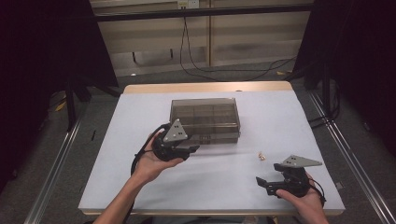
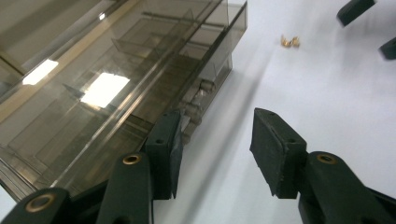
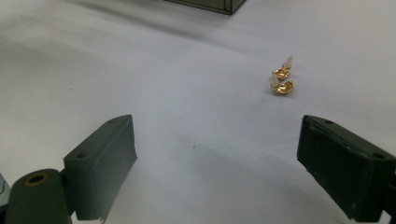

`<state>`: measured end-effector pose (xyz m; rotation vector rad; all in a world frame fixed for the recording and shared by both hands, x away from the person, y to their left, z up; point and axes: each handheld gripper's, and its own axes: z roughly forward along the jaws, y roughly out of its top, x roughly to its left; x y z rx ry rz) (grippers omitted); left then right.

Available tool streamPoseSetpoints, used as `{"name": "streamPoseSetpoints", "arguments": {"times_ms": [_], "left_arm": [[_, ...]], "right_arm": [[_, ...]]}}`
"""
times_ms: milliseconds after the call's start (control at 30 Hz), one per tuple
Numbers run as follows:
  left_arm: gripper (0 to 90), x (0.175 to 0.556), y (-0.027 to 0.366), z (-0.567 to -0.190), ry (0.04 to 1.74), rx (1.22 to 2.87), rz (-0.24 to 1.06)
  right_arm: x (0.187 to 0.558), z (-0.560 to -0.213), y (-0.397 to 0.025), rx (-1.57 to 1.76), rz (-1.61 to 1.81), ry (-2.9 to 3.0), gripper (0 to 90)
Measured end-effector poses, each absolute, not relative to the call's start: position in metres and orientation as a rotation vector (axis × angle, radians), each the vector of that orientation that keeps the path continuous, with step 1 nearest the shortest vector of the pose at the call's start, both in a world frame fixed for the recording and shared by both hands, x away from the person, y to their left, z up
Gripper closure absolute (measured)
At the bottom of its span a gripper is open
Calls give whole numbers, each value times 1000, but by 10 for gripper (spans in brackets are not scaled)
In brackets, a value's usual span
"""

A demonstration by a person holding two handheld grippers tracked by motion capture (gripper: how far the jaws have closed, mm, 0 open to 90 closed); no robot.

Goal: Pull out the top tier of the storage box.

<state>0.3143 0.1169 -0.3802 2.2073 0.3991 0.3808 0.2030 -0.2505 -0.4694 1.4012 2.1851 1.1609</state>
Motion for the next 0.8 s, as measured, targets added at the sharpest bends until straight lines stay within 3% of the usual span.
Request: {"name": "streamPoseSetpoints", "arguments": {"times_ms": [500,800], "left_arm": [[713,345,111,-376,415,2209,269],[744,358,101,-376,420,2235,238]], "right_arm": [[203,-470,-250,1402,1162,2190,113],[203,-470,-251,1400,1162,2194,112]]}}
